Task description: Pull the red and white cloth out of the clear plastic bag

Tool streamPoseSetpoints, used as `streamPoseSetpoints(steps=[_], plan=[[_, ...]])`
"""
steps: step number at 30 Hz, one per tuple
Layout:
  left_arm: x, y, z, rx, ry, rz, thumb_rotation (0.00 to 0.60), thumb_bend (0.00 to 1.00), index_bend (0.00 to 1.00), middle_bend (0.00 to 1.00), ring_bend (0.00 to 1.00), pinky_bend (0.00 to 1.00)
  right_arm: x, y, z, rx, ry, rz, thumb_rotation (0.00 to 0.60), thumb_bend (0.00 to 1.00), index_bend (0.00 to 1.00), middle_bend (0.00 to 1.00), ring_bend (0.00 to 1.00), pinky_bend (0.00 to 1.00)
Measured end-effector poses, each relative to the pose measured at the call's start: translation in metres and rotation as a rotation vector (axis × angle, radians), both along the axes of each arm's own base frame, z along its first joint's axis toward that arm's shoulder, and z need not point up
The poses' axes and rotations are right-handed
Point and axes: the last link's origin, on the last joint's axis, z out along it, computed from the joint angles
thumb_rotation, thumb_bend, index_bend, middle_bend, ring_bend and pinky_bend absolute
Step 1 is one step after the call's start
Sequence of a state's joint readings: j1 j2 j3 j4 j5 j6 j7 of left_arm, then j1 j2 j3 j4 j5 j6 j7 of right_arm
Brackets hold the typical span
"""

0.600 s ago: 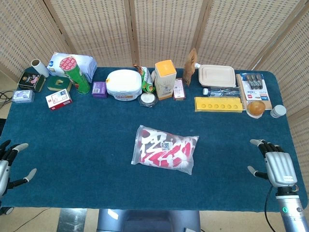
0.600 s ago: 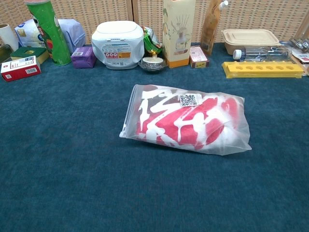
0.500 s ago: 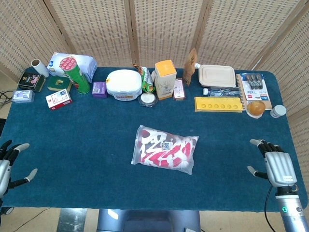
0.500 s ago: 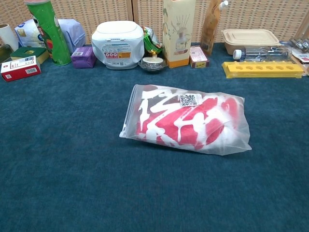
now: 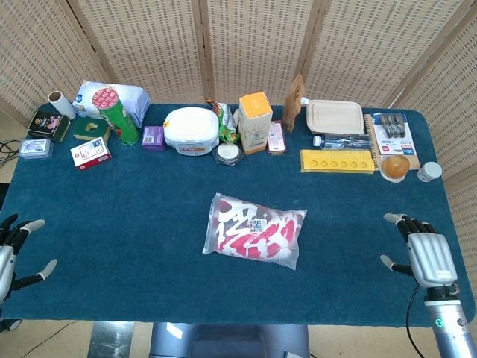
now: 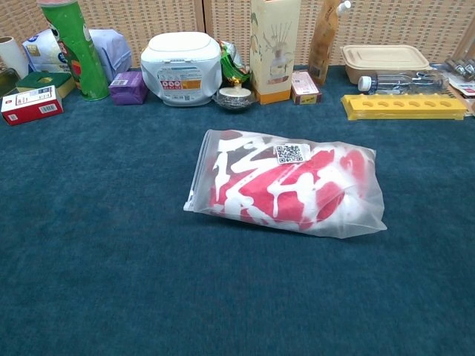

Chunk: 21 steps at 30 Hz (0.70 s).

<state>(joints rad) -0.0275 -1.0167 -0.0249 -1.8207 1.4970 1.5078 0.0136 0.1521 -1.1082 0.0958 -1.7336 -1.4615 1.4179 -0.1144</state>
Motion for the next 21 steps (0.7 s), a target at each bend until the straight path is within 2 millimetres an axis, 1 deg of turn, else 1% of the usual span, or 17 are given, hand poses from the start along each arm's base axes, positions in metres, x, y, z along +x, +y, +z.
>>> streamPoseSetpoints(steps=[4, 8, 11, 14, 18, 21], plan=[[0.001, 0.002, 0.004, 0.006, 0.007, -0.004, 0.6, 0.24, 0.21, 0.23, 0.07, 0.24, 0.004, -0.002, -0.002, 0.012, -0.011, 0.02, 0.6, 0.2, 0.24, 0.3, 0.33, 0.32], [0.004, 0.006, 0.009, 0.009, 0.02, -0.017, 0.6, 0.24, 0.21, 0.23, 0.07, 0.24, 0.019, -0.008, -0.006, 0.051, -0.051, 0.075, 0.6, 0.2, 0.23, 0.29, 0.32, 0.32], [0.007, 0.011, 0.011, -0.003, 0.034, -0.028, 0.6, 0.24, 0.21, 0.23, 0.07, 0.24, 0.035, -0.014, -0.012, 0.1, -0.082, 0.119, 0.6, 0.19, 0.18, 0.28, 0.32, 0.32], [0.01, 0.017, 0.013, -0.014, 0.049, -0.045, 0.6, 0.24, 0.21, 0.23, 0.07, 0.24, 0.052, -0.021, -0.019, 0.155, -0.106, 0.163, 0.6, 0.16, 0.13, 0.25, 0.3, 0.32], [0.017, 0.027, 0.014, -0.031, 0.064, -0.07, 0.6, 0.24, 0.21, 0.23, 0.07, 0.24, 0.079, -0.032, -0.032, 0.244, -0.131, 0.217, 0.6, 0.14, 0.07, 0.2, 0.25, 0.29], [0.021, 0.034, 0.014, -0.041, 0.071, -0.085, 0.6, 0.24, 0.21, 0.23, 0.07, 0.24, 0.097, -0.038, -0.042, 0.291, -0.118, 0.243, 0.6, 0.12, 0.02, 0.15, 0.21, 0.26]])
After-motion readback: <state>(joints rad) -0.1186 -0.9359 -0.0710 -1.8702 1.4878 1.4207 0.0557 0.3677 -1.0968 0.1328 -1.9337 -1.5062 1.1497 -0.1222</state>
